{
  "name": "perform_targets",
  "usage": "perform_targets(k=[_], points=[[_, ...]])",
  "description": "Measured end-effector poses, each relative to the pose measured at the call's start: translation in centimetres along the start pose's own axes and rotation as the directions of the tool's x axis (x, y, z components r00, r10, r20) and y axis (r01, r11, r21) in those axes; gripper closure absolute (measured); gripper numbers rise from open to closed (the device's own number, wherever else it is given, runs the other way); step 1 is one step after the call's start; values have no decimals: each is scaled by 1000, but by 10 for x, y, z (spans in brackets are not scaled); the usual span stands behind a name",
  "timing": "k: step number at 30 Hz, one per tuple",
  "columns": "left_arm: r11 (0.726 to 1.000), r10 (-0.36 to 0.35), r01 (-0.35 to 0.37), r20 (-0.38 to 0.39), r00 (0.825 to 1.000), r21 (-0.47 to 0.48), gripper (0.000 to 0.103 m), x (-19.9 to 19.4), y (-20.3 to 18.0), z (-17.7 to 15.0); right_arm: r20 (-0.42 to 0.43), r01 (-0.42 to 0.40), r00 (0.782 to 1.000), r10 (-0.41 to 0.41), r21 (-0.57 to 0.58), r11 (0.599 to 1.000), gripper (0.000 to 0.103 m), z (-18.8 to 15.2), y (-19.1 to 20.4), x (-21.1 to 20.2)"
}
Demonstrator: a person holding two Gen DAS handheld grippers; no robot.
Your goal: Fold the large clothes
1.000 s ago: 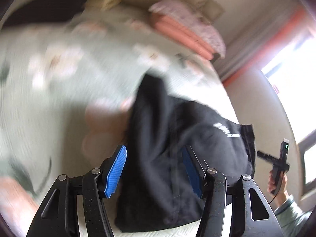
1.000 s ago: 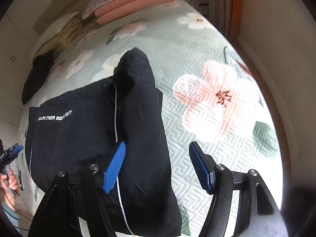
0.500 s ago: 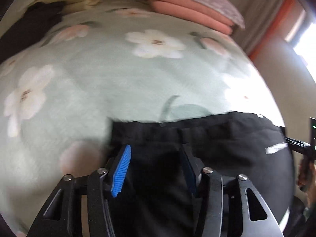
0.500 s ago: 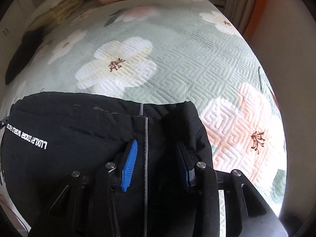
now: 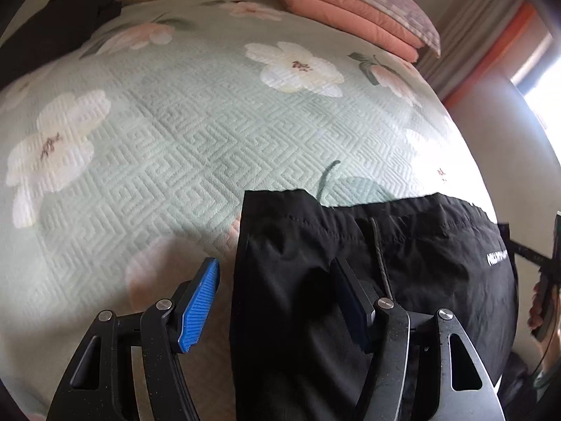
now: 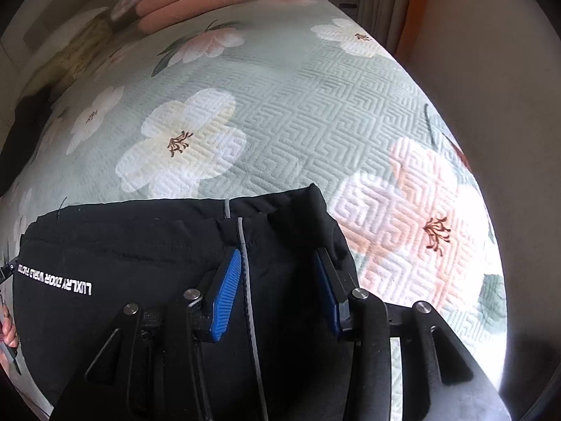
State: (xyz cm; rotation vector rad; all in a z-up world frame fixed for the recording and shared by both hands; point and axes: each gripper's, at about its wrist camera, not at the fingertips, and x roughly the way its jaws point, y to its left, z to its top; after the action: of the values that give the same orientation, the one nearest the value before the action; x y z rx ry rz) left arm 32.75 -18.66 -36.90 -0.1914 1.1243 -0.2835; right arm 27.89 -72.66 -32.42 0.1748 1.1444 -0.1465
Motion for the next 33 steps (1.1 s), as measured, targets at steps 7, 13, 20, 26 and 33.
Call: perform_targets(k=[7,13,20,26,33], points=[[979,58,-69,62,996,190,35,-85,-44,-16,67,47,997,-47,2,999,33,-28,11,-96],[968,124,-135,65,990,210,35,-163,-90,-33,84,68,994,-67,-5,998,16,-56,35,-179],[949,237,-249,81,968,195,35,-242,-143,-49,181,166,972,-151,-73,983,6,-90,106,-277],[952,234,-247,92,968,182,35,-295,-174,-53,183,216,964,-195,-105,971,6,-107,152,-331],[944,259,-278,123,958,177,35,-333,-198,-62,149,197,972,-183,-81,977,6,-115,172,-373]])
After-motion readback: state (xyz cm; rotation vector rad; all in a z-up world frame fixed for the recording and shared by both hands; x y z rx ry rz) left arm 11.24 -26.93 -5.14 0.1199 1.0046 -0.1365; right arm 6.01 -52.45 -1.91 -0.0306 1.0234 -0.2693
